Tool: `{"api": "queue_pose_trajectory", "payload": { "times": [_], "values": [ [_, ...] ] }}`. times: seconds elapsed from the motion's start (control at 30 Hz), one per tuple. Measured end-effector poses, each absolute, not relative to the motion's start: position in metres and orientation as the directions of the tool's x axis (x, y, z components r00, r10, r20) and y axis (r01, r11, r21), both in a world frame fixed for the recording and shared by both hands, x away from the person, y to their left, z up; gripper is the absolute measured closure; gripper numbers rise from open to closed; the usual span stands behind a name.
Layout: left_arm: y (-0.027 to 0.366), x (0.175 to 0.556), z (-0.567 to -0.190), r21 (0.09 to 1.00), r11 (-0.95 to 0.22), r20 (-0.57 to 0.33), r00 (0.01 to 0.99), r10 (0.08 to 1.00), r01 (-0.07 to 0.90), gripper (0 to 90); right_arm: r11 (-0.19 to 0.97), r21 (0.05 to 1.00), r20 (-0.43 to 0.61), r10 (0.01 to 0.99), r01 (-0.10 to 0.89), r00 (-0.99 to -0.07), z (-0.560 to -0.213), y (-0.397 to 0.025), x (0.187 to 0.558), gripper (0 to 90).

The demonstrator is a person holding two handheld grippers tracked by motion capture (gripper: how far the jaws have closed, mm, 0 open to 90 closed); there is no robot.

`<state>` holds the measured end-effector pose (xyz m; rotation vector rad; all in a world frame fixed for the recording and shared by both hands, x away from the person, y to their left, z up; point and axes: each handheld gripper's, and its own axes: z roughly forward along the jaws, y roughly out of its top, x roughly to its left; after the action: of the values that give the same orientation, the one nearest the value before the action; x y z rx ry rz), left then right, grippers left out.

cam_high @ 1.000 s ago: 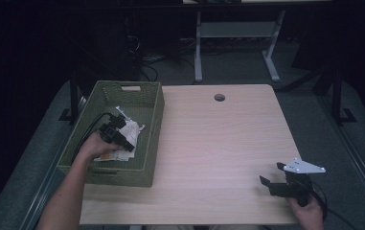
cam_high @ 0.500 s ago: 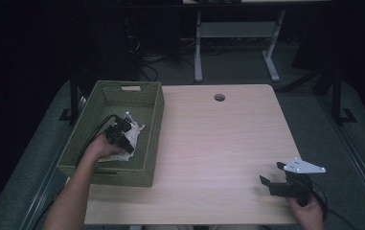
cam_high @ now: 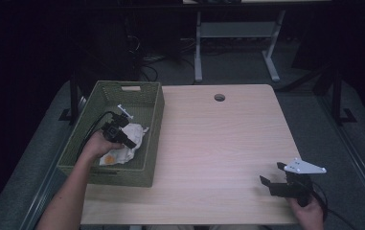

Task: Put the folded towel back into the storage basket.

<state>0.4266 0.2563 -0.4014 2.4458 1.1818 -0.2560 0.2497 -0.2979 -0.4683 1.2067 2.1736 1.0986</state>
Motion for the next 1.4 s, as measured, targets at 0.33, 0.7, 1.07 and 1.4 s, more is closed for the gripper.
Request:
{"api": "queue_pose_trajectory", "payload": {
  "times": [0.33, 0.7, 1.07, 1.4],
  "values": [
    [0.269, 0.43, -0.403, 0.249, -0.526, -0.17, 0.571, 0.803, 0.813, 68.4, 0.315, 0.799, 0.013, 0.842, 0.513, -0.539, -0.468, -0.295, 0.249, 14.4],
    [0.268, 0.437, -0.414, 0.216, -0.525, -0.087, 0.552, 0.829, 0.823, 71.7, 0.312, 0.799, 0.017, 0.843, 0.515, -0.537, -0.469, -0.297, 0.25, 14.4],
    [0.278, 0.447, -0.421, 0.199, -0.507, -0.014, 0.519, 0.854, 0.839, 77.3, 0.313, 0.8, 0.015, 0.843, 0.512, -0.538, -0.468, -0.295, 0.249, 14.4],
    [0.287, 0.441, -0.405, 0.287, -0.459, -0.025, 0.486, 0.874, 0.841, 75.3, 0.319, 0.801, 0.012, 0.838, 0.507, -0.546, -0.468, -0.294, 0.249, 14.3]
  ]
}}
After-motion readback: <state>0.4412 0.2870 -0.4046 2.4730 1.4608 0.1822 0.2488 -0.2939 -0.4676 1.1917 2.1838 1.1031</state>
